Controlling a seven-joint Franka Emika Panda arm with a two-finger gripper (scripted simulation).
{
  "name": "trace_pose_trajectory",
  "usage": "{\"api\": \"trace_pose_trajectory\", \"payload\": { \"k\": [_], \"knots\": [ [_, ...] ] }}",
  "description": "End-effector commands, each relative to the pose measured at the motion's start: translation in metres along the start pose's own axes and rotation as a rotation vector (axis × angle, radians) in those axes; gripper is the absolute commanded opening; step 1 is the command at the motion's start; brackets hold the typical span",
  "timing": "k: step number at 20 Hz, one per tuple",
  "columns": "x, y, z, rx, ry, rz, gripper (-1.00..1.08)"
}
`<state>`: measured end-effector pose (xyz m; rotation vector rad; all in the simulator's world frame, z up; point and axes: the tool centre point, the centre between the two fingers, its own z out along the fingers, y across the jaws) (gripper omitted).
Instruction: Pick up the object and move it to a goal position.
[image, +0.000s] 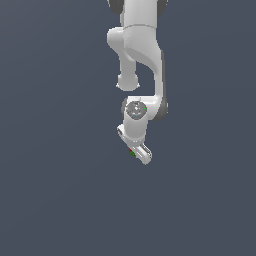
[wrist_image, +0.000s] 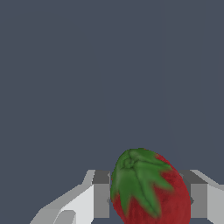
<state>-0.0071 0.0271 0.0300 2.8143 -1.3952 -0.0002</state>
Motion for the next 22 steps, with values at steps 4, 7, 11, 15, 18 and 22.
{"api": "trace_pose_trajectory", "payload": {
  "k": [4,7,11,15,18,22],
  "knots": [
    [-0.028,-0.044,-0.008,0.001,0.0,-0.001,-1.0],
    [-0.044,-0.069,-0.012,0.001,0.0,-0.001,-1.0],
    [-0.059,-0.094,-0.017,0.001,0.0,-0.001,-1.0],
    [-0.068,-0.11,-0.019,0.001,0.0,-0.001,-1.0],
    [-0.071,-0.117,-0.02,0.001,0.0,-0.001,-1.0],
    [-0.073,-0.12,-0.02,0.0,0.0,-0.001,-1.0]
  ]
}}
